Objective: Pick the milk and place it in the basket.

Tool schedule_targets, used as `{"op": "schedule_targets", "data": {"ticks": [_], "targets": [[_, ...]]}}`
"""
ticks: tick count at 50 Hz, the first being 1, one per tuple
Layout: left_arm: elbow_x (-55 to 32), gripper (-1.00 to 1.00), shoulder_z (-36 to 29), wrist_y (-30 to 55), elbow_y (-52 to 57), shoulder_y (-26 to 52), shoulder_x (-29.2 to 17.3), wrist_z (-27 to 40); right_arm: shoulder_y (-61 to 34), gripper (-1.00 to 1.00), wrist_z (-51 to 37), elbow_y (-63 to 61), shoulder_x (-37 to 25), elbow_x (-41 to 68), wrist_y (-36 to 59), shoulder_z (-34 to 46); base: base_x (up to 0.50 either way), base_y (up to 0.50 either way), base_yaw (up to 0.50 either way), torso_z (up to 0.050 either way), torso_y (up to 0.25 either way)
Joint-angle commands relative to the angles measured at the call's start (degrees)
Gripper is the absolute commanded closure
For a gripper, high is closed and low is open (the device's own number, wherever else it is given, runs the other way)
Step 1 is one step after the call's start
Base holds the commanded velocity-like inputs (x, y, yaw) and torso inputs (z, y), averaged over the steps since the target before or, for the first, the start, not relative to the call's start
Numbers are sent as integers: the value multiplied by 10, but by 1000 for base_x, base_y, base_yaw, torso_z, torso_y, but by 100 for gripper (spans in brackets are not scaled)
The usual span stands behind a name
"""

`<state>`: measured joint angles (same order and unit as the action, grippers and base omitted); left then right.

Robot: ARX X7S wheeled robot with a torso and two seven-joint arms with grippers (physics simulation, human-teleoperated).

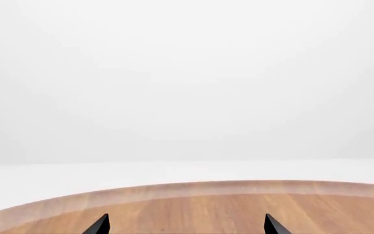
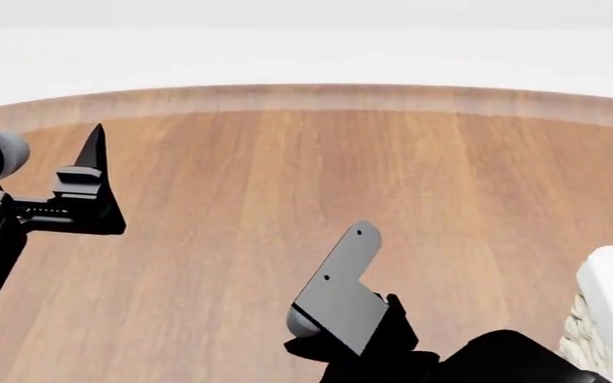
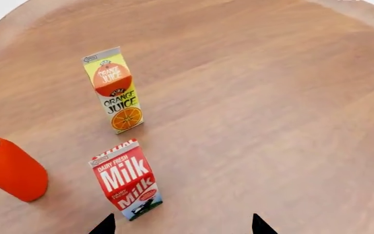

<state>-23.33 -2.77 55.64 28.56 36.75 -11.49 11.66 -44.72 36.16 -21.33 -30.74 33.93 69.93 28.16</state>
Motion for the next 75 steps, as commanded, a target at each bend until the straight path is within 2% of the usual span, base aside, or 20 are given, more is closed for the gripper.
{"op": "schedule_targets", "data": {"ticks": [1, 35, 56, 75], "targets": [[0, -100, -5, -8, -7, -2, -2, 2, -7, -100, 21, 12, 6, -3, -11, 40, 0, 0, 0, 0, 0], [-11, -100, -12, -10, -7, -2, -8, 10, -38, -100, 127, 250, 120, -75, -196, 181, 0, 0, 0, 0, 0], [-15, -100, -19, -19, -14, -5, -11, 14, -35, -100, 152, 316, 144, -84, -244, 204, 0, 0, 0, 0, 0], [-16, -100, -25, -33, -25, -10, -16, 14, -43, -100, 230, 526, 216, -111, -383, 239, 0, 0, 0, 0, 0]]}}
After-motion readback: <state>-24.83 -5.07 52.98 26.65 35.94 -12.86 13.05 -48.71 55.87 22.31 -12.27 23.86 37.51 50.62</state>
